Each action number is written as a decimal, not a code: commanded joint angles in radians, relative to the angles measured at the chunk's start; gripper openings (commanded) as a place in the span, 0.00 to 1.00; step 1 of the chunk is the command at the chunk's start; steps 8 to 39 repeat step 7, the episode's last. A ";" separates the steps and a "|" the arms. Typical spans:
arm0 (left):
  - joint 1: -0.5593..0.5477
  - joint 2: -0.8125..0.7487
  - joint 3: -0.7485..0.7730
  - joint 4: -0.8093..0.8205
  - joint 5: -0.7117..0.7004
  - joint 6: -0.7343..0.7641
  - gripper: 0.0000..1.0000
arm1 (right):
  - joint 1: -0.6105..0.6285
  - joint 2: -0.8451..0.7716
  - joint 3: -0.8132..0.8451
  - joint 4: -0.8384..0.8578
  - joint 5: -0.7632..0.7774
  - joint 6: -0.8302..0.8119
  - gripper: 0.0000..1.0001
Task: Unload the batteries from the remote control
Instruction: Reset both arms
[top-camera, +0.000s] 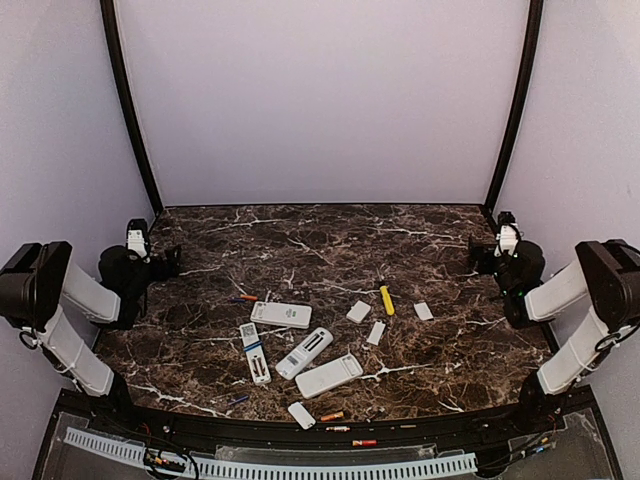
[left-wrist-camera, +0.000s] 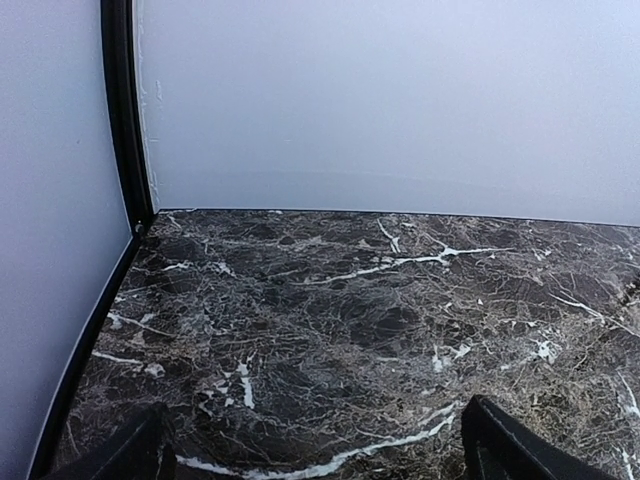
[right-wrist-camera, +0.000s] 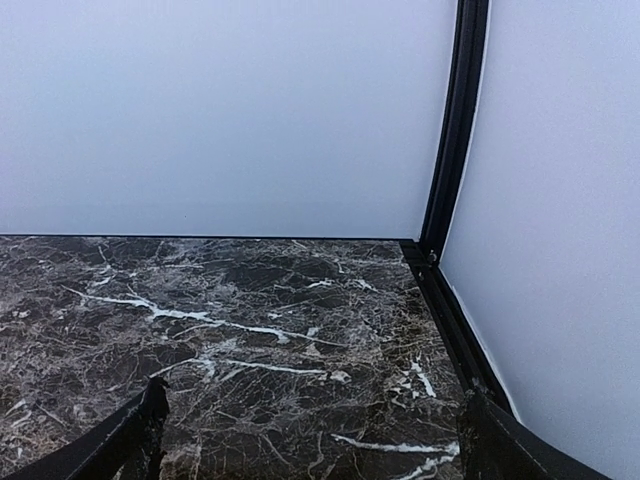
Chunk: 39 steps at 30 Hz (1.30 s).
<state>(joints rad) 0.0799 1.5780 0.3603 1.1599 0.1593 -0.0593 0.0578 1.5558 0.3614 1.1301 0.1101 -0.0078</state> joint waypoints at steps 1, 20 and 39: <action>-0.007 -0.006 0.018 0.008 -0.008 0.017 0.99 | -0.006 -0.005 0.002 0.062 -0.009 -0.011 0.99; -0.009 -0.007 0.020 0.006 -0.007 0.017 0.99 | -0.005 -0.004 0.002 0.061 -0.009 -0.012 0.99; -0.009 -0.007 0.020 0.006 -0.007 0.017 0.99 | -0.005 -0.004 0.002 0.061 -0.009 -0.012 0.99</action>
